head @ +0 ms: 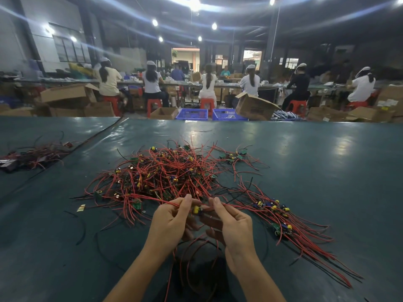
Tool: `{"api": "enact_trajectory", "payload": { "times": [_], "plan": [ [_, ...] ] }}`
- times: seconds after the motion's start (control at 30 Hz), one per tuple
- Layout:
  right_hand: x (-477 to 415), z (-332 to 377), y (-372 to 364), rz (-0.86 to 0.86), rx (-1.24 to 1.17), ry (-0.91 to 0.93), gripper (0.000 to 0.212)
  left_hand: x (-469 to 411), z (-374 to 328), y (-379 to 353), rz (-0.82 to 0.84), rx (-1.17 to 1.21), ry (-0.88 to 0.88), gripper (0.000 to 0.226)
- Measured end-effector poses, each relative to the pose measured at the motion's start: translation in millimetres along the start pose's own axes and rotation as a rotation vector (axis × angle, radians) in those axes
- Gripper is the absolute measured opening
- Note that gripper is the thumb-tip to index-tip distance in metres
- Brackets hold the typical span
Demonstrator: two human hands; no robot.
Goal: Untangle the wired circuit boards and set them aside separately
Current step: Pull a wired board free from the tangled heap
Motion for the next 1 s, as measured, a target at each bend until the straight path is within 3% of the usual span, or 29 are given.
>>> {"api": "enact_trajectory", "payload": {
  "times": [0.3,0.47,0.8,0.9,1.0],
  "plan": [
    [-4.9,-0.9,9.3,-0.08,-0.112,0.001,0.019,-7.7,1.5,21.6,-0.205,0.055,-0.013,0.042],
    [-6.8,2.6,12.9,-0.099,-0.128,0.021,0.014,-9.4,1.9,24.1,-0.18,0.057,0.007,0.046],
    [-4.3,6.8,11.9,-0.084,-0.089,0.089,0.015,-11.9,9.7,39.3,-0.345,0.359,0.112,0.045],
    [-2.7,5.6,9.1,-0.071,-0.114,0.077,0.017,-11.0,9.5,31.8,-0.28,0.422,0.162,0.055],
    [1.3,4.7,3.0,-0.019,-0.12,0.062,0.017,-5.7,10.7,11.7,-0.049,0.345,0.241,0.072]
  ]
}}
Point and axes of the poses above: each hand's wrist, its own x-axis away from the middle knuckle, its own y-axis out of the back of the hand, z = x × y, the point moved 5 cm from there along -x, towards the middle knuckle, and after that the axes turned 4 degrees about x, right-handed, at the moved point
